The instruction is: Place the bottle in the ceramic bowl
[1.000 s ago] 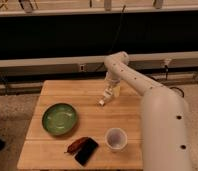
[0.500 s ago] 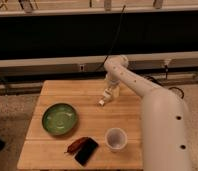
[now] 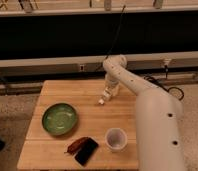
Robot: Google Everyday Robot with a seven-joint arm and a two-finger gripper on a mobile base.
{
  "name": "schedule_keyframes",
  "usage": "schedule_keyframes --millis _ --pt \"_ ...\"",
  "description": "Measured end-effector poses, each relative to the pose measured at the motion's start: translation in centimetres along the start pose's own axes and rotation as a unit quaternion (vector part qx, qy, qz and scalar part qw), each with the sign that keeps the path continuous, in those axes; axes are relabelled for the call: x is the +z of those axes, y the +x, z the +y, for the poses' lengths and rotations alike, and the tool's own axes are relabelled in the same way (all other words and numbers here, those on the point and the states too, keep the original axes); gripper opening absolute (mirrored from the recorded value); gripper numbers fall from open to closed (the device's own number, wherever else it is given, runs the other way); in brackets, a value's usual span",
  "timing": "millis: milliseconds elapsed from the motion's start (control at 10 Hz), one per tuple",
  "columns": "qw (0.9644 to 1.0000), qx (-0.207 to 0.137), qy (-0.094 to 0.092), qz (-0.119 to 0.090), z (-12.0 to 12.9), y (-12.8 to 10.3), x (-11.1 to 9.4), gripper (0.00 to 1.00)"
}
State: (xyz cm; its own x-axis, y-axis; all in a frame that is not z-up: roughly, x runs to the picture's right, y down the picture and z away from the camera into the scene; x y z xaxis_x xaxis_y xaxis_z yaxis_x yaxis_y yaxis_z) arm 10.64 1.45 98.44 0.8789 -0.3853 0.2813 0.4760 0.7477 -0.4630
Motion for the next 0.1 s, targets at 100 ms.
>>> schedule_keyframes --millis 100 --pt "1.0 -0.001 -0.002 -0.003 0.04 0.01 -0.01 0.28"
